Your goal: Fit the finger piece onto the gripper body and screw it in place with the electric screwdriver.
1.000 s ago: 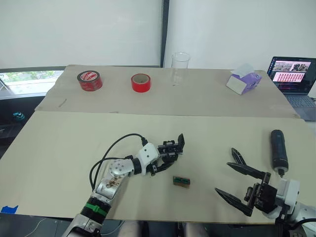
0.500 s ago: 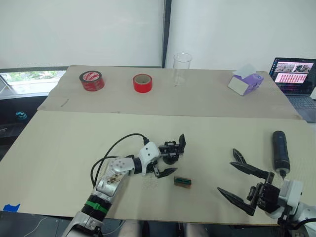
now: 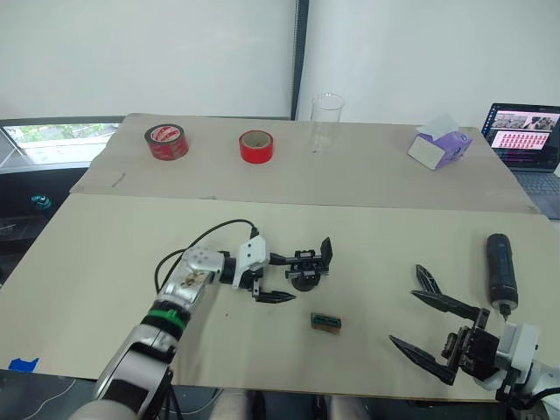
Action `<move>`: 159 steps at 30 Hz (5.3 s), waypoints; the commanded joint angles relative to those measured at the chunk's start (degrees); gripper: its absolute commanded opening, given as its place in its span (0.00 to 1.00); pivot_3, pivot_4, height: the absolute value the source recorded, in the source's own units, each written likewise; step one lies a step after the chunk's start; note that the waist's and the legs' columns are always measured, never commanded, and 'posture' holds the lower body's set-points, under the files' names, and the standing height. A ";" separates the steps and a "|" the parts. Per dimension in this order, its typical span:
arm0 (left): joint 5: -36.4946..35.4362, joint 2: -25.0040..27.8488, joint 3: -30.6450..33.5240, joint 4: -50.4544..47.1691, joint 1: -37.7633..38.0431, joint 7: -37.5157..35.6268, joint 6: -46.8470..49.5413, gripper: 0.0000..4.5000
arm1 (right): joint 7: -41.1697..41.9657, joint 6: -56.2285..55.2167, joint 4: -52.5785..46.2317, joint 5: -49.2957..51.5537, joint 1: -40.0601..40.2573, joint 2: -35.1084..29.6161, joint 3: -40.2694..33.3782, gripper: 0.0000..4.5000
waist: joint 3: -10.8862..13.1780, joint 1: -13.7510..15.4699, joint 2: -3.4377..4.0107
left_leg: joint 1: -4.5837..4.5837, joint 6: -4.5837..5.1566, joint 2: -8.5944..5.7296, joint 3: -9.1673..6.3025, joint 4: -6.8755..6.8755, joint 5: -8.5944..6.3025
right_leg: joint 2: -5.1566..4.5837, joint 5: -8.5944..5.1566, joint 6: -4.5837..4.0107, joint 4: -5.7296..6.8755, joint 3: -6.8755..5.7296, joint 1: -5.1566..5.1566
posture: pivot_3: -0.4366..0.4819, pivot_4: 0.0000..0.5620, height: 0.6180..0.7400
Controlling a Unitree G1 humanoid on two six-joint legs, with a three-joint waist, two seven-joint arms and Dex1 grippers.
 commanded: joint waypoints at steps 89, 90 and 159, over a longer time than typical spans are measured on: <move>8.25 -8.38 3.03 -27.97 15.44 24.12 18.35 0.51 | -4.50 -2.24 -5.73 -1.86 7.68 1.52 -0.14 1.00 | -0.06 -1.50 0.10 | -0.32 0.39 0.00 -0.21 0.61 -0.25 | -0.09 0.06 0.29 0.05 0.03 -0.02 | 0.48 0.27 1.00; 9.14 -8.79 2.71 -29.91 16.69 26.44 19.79 0.51 | -4.40 -1.96 -5.54 -1.81 7.06 1.28 0.11 1.00 | -0.06 -1.49 0.11 | -0.31 0.39 0.00 -0.22 0.62 -0.25 | -0.10 0.04 0.33 0.06 0.04 -0.01 | 0.48 0.27 1.00; -20.73 16.55 18.81 -30.71 14.89 -0.28 19.22 0.99 | -41.71 37.31 -27.83 -4.57 15.55 2.41 -10.93 1.00 | -0.17 -0.89 0.49 | -0.05 -0.30 0.11 -0.04 0.54 -0.73 | -0.59 -0.30 0.01 0.06 0.06 -0.12 | 0.48 0.27 1.00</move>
